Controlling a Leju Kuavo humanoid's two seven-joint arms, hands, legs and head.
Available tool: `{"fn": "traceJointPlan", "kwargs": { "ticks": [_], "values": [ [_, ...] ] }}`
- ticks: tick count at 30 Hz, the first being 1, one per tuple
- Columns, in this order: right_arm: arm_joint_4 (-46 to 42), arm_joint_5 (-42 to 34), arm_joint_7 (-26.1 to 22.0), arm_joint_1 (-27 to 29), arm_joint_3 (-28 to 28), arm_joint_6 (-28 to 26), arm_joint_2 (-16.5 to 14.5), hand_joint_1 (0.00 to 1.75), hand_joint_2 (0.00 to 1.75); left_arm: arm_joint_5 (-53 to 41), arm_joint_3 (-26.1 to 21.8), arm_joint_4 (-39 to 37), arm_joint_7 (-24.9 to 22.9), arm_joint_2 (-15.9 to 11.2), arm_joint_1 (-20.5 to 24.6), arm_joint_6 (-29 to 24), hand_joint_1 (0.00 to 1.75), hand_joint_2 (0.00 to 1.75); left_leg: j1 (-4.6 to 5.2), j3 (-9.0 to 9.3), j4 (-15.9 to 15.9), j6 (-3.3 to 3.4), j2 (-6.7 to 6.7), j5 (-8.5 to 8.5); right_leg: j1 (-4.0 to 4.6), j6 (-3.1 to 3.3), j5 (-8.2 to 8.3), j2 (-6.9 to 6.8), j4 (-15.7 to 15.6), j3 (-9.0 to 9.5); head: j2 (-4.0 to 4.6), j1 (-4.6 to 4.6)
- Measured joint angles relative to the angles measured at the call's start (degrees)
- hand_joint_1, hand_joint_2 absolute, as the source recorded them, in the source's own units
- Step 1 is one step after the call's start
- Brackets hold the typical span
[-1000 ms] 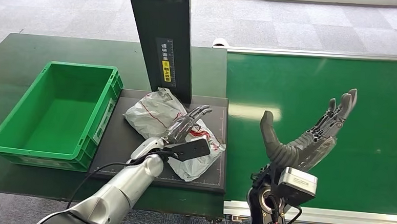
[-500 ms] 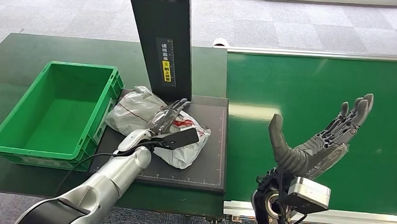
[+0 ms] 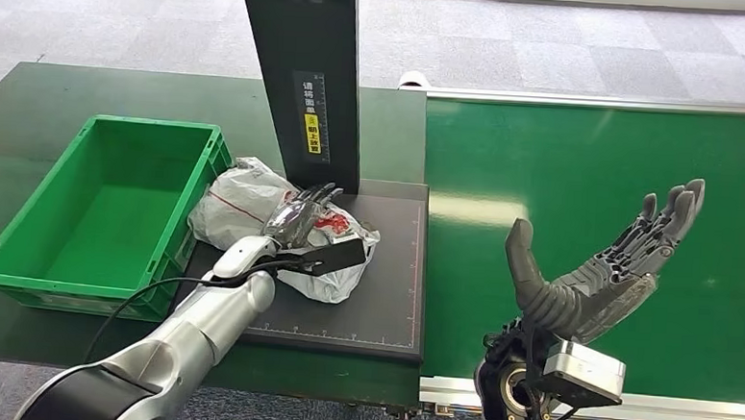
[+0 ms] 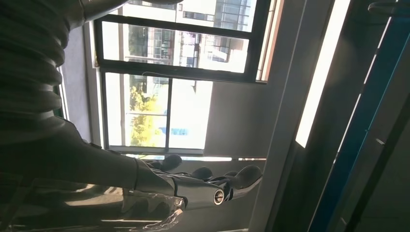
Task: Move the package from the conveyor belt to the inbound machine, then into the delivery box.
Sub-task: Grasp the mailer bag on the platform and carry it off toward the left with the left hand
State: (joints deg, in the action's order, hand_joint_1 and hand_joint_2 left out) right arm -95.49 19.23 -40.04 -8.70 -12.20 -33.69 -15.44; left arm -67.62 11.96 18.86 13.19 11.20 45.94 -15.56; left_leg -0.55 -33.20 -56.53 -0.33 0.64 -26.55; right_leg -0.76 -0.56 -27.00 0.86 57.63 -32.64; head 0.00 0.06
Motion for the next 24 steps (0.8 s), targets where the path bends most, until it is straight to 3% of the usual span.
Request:
{"fn": "traceJointPlan", "kwargs": {
  "ticks": [5,24],
  "values": [
    [0.00,-0.56,0.00,-0.02,-0.31,0.12,0.05,0.00,1.75,-1.09,0.67,-0.51,-0.64,0.23,-0.12,0.60,1.75,1.75,0.00,0.00,0.00,0.00,0.00,0.00,0.00,0.00,0.00,0.00,0.00,0.01,0.00,-0.01],
    [0.00,-2.49,0.00,-0.62,-0.45,0.14,0.05,0.00,1.75,0.59,0.38,-0.98,5.38,0.91,-0.62,1.79,1.75,1.75,0.00,-0.01,0.00,0.00,0.02,0.00,0.00,0.00,0.00,-0.01,0.00,0.02,0.00,-0.01]
  ]
}}
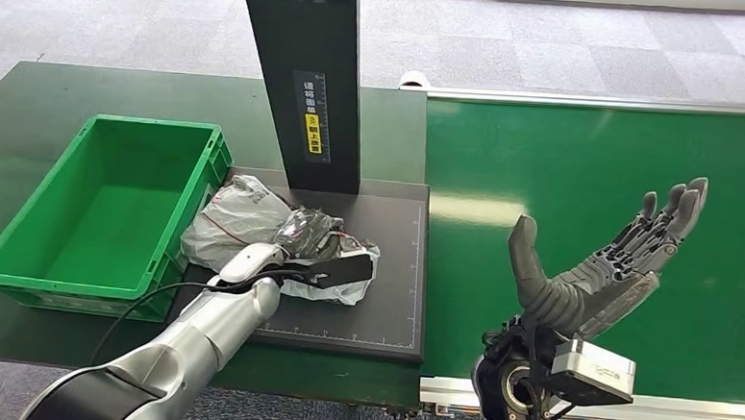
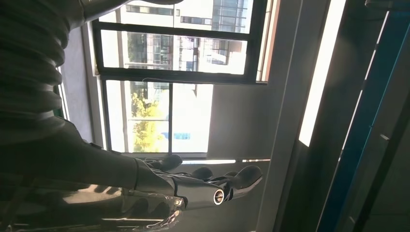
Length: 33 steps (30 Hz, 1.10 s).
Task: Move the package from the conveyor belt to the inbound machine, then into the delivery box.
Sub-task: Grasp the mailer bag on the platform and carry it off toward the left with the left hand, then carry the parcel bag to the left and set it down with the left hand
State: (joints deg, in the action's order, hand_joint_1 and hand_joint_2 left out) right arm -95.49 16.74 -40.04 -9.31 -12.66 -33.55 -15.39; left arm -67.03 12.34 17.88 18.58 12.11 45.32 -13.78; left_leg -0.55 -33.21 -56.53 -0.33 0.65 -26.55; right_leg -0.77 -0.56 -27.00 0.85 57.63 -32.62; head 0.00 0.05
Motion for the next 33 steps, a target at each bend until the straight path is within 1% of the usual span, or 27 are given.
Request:
{"fn": "traceJointPlan", "kwargs": {
  "ticks": [1,2,4,5,6,7,9,10,11,12,14,15,17,19,20,22,24,26,28,30,33],
  "values": [
    [0.00,-0.07,0.00,-0.05,0.00,0.00,0.00,0.00,1.75,0.83,-0.32,0.01,1.62,0.09,-0.14,-0.43,1.75,1.75,0.00,0.00,0.00,0.00,0.00,0.00,0.00,0.00,0.00,0.00,0.00,0.00,0.00,0.00],
    [0.01,-0.11,0.00,-0.08,0.01,0.00,0.00,0.00,1.75,2.44,-0.85,0.07,4.27,0.21,-0.30,-0.77,1.75,1.75,0.00,0.00,0.00,0.00,0.00,0.00,0.00,0.00,0.00,0.00,0.00,0.00,0.00,0.01],
    [0.02,-0.20,0.00,-0.10,0.02,-0.08,0.00,0.00,1.75,8.29,-2.67,0.70,11.93,0.54,-0.81,-0.84,1.75,1.75,0.00,-0.01,0.00,0.00,0.00,0.00,0.00,0.00,0.00,0.00,0.00,0.00,0.00,0.00],
    [0.02,-0.28,0.00,-0.10,0.02,-0.24,0.00,0.00,1.75,13.13,-3.38,2.01,15.67,0.65,-1.35,-0.80,1.75,1.75,0.00,-0.01,0.00,0.00,-0.01,0.00,0.00,0.00,0.00,0.00,0.00,-0.01,0.00,0.00],
    [0.02,-0.45,0.00,-0.08,0.03,-0.50,0.00,0.00,1.75,18.84,-3.56,4.20,18.38,0.60,-2.12,-1.32,1.75,1.75,0.00,-0.02,0.00,0.00,-0.02,0.00,0.00,0.00,0.00,0.01,0.00,-0.01,0.00,-0.01],
    [0.02,-0.63,0.00,-0.06,0.07,-0.84,0.02,0.00,1.75,24.92,-2.89,7.22,19.93,0.34,-2.98,-3.03,1.75,1.75,0.00,-0.02,0.00,0.00,-0.03,0.00,0.00,0.00,0.00,0.02,0.00,-0.02,0.00,0.00],
    [0.02,-1.04,0.00,0.05,0.19,-1.60,0.16,0.00,1.75,35.36,0.38,15.11,21.18,-0.68,-4.63,-10.77,1.75,1.75,-0.01,-0.03,0.00,0.00,0.00,0.00,0.01,0.00,0.00,0.00,0.00,-0.04,0.00,0.01],
    [0.02,-1.19,0.00,0.17,0.25,-1.91,0.28,0.00,1.75,37.58,2.13,19.46,21.33,-1.25,-5.50,-15.34,1.75,1.75,-0.01,-0.03,0.00,0.00,0.03,0.00,0.01,0.00,0.00,-0.02,0.00,-0.03,0.00,0.01],
    [-0.02,-1.31,0.00,0.35,0.33,-2.15,0.43,0.00,1.75,37.58,3.43,24.76,21.42,-1.71,-6.64,-19.06,1.75,1.75,-0.01,-0.04,0.00,0.00,0.05,0.00,0.01,0.00,-0.01,-0.05,0.00,-0.03,0.00,0.01],
    [-0.09,-1.39,0.00,0.59,0.40,-2.34,0.58,0.00,1.75,36.21,4.11,30.22,21.48,-2.01,-7.99,-21.15,1.75,1.75,-0.01,-0.04,0.00,0.00,0.05,-0.01,0.01,0.00,-0.01,-0.05,0.00,-0.03,0.00,0.01],
    [-0.39,-1.44,0.00,1.19,0.58,-2.70,0.88,0.00,1.75,33.91,4.37,41.22,21.59,-2.25,-10.91,-21.60,1.75,1.75,0.00,-0.06,0.00,-0.01,-0.01,-0.03,0.01,0.00,-0.02,-0.01,0.00,-0.05,0.00,0.00],
    [-0.63,-1.45,0.00,1.55,0.68,-2.88,1.01,0.00,1.75,34.78,4.31,46.20,21.60,-2.36,-12.32,-21.11,1.75,1.75,0.00,-0.07,0.00,-0.01,-0.05,-0.04,0.00,0.00,-0.02,0.03,0.00,-0.06,0.00,-0.01],
    [-1.18,-1.53,0.00,2.44,0.90,-3.20,1.29,0.00,1.75,39.70,4.23,56.20,21.60,-2.97,-15.09,-21.08,1.75,1.75,0.00,-0.08,0.01,-0.01,-0.09,-0.07,0.00,0.01,-0.02,0.08,0.00,-0.10,0.00,0.01],
    [-1.69,-1.63,0.00,3.36,1.11,-3.33,1.60,0.00,1.75,45.26,4.15,65.46,21.60,-4.00,-17.59,-22.88,1.75,1.75,-0.01,-0.08,0.01,-0.01,-0.07,-0.07,0.00,0.01,-0.03,0.07,-0.01,-0.12,0.00,0.01],
    [-1.96,-1.55,0.00,3.79,1.22,-3.35,1.73,0.00,1.75,46.38,3.83,69.23,21.60,-4.33,-18.62,-23.95,1.75,1.75,-0.01,-0.08,0.01,-0.01,-0.04,-0.07,0.01,0.01,-0.05,0.04,-0.01,-0.12,0.00,0.01],
    [-2.56,-0.87,0.00,4.59,1.45,-3.15,1.81,0.00,1.75,43.65,1.83,73.65,21.35,-3.82,-19.93,-25.38,1.75,1.75,-0.01,-0.08,0.01,-0.02,0.01,-0.06,0.01,0.01,-0.07,-0.04,-0.01,-0.10,0.00,0.01],
    [-3.04,0.25,0.00,5.13,1.73,-2.18,1.51,0.00,1.75,36.17,-1.83,74.12,20.22,-2.33,-19.59,-25.73,1.75,1.75,-0.01,-0.08,0.02,-0.02,0.03,-0.03,0.01,0.03,-0.05,-0.08,-0.01,-0.09,0.00,0.01],
    [-3.22,1.31,0.00,5.29,2.19,-0.42,0.83,0.00,1.75,27.96,-6.42,71.91,18.74,-0.87,-17.31,-25.80,1.75,1.75,-0.01,-0.07,0.02,-0.02,0.00,0.04,0.01,0.05,0.01,-0.06,-0.01,-0.08,0.00,0.01],
    [-3.19,2.12,0.00,5.20,2.81,1.45,-0.07,0.00,1.75,19.81,-12.12,66.35,17.72,0.19,-13.10,-25.84,1.75,1.75,-0.01,-0.06,0.02,-0.01,0.00,0.16,0.01,0.05,0.10,-0.06,-0.01,-0.07,0.00,0.00],
    [-3.04,2.47,0.00,5.02,3.39,2.67,-0.88,0.00,1.75,12.89,-18.10,59.08,17.09,0.51,-8.32,-25.84,1.75,1.75,-0.01,-0.06,0.02,-0.03,-0.02,0.28,0.01,0.08,0.22,-0.05,-0.01,-0.08,0.00,0.00],
    [-2.74,2.49,0.00,4.89,4.15,3.46,-1.60,0.00,1.75,6.52,-26.20,49.43,16.08,0.49,-2.78,-25.89,1.75,1.75,-0.02,-0.08,0.02,-0.08,-0.07,0.34,0.03,0.15,0.34,0.02,0.00,-0.15,0.00,0.01]
  ]
}}
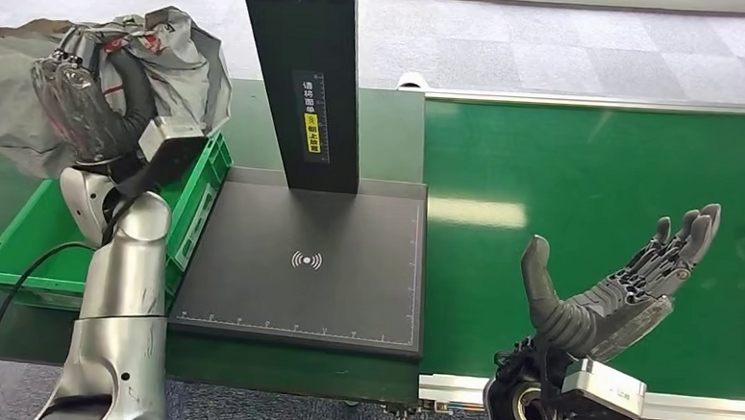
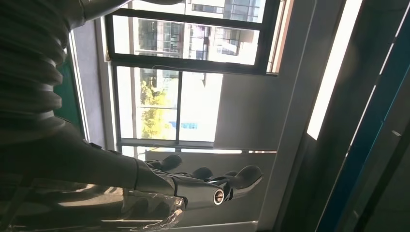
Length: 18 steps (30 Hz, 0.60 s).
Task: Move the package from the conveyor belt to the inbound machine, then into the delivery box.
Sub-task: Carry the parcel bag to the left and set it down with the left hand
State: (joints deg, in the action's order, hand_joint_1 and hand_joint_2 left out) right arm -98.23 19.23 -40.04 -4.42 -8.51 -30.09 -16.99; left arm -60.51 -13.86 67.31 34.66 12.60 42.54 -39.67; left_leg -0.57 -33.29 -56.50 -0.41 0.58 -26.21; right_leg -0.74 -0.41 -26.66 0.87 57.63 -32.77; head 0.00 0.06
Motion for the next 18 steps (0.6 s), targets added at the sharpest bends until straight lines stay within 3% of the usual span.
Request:
{"fn": "traceJointPlan", "kwargs": {
  "ticks": [3,7,9,18],
  "values": [
    [0.48,0.08,0.00,-0.07,0.48,1.01,-0.49,0.00,1.75,-9.13,-6.75,-9.13,-5.12,-0.26,4.61,-0.09,1.75,1.75,0.00,-0.05,0.00,0.00,0.04,0.01,0.00,0.00,0.01,-0.02,0.01,-0.02,0.00,-0.02],
    [1.27,0.63,0.00,-0.16,1.02,1.79,-1.01,0.00,1.75,-20.44,-12.79,-19.34,-15.40,-1.43,8.59,-0.17,1.75,1.75,0.00,-0.11,0.00,-0.01,0.03,0.01,0.00,-0.01,0.01,-0.01,0.01,-0.08,0.00,0.00],
    [1.70,0.89,0.00,-0.31,1.14,1.86,-1.25,0.00,1.75,-24.25,-14.29,-23.19,-19.59,-2.02,9.75,-0.20,1.75,1.75,0.00,-0.14,0.00,-0.01,0.05,0.01,0.00,-0.01,0.00,-0.01,0.01,-0.10,0.00,-0.01],
    [3.44,1.71,0.00,-1.26,1.67,2.06,-2.11,0.00,1.75,-28.97,-15.51,-33.43,-30.07,-3.73,12.00,-0.27,1.75,1.75,0.00,-0.18,0.00,-0.01,0.05,0.01,0.00,-0.01,0.01,-0.02,0.01,-0.15,0.00,-0.02]
  ]
}}
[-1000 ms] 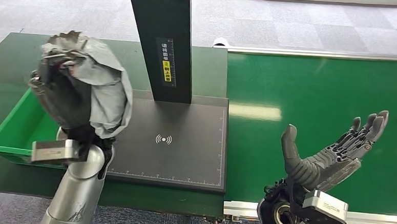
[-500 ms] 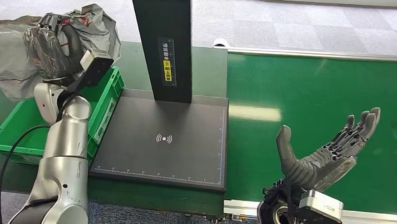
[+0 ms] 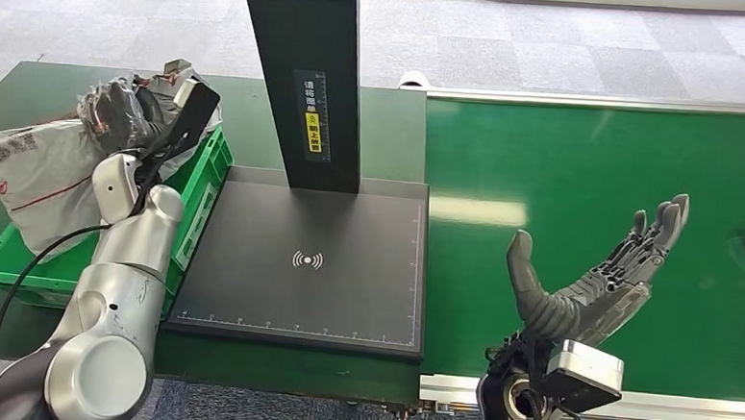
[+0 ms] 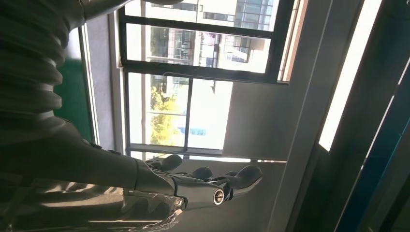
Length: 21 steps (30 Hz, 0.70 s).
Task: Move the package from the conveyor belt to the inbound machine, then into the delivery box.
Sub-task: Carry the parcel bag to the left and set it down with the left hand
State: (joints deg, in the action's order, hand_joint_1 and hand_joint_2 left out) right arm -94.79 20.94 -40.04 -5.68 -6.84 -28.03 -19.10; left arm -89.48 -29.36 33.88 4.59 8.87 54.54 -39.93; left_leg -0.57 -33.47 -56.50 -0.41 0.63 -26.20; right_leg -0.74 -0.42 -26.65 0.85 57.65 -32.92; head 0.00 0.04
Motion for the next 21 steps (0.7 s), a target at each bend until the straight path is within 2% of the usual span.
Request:
{"fn": "traceJointPlan", "kwargs": {
  "ticks": [3,6,10,13,20,21],
  "values": [
    [0.47,0.12,0.00,-0.22,0.10,0.02,-0.11,0.00,1.75,-0.04,0.17,-1.87,-1.00,-0.41,0.44,0.00,1.75,1.75,0.00,0.00,0.00,0.00,0.00,0.00,0.00,0.00,0.00,0.00,0.00,0.00,0.00,0.01],
    [0.85,0.17,0.00,-0.29,0.16,0.25,-0.11,0.00,1.75,-0.05,0.47,-3.18,-3.94,-1.04,0.66,-0.01,1.75,1.75,0.00,0.00,0.00,0.00,-0.01,0.00,0.00,0.00,0.00,0.01,0.00,0.00,0.00,0.00],
    [1.42,0.01,0.00,-0.29,0.21,0.92,-0.14,0.00,1.75,-0.05,3.15,-4.91,-12.46,-2.85,0.72,0.00,1.43,1.75,0.00,-0.01,0.00,0.00,-0.01,0.00,0.00,0.00,0.00,0.01,0.00,-0.02,0.00,0.01],
    [1.94,-0.02,0.00,-0.30,0.20,1.50,-0.30,0.00,1.75,-0.05,5.97,-6.26,-18.37,-4.33,0.83,0.00,1.41,1.75,-0.01,-0.01,0.00,0.00,-0.01,0.00,0.01,0.00,0.00,0.01,0.00,-0.02,0.00,0.01],
    [2.93,0.00,0.00,-0.33,0.18,1.65,-0.65,0.00,1.75,-0.06,9.06,-8.05,-19.87,-6.05,1.02,-0.01,1.41,1.75,0.00,-0.02,0.00,0.00,-0.01,0.00,0.00,0.00,0.00,0.00,0.00,-0.02,0.00,-0.01],
    [3.03,0.00,0.00,-0.33,0.18,1.65,-0.68,0.00,1.75,-0.06,9.23,-8.20,-19.89,-6.15,1.04,0.00,1.07,1.75,0.00,-0.02,0.00,0.00,-0.01,0.00,0.00,0.00,0.00,0.01,0.00,-0.02,0.00,-0.01]
  ]
}}
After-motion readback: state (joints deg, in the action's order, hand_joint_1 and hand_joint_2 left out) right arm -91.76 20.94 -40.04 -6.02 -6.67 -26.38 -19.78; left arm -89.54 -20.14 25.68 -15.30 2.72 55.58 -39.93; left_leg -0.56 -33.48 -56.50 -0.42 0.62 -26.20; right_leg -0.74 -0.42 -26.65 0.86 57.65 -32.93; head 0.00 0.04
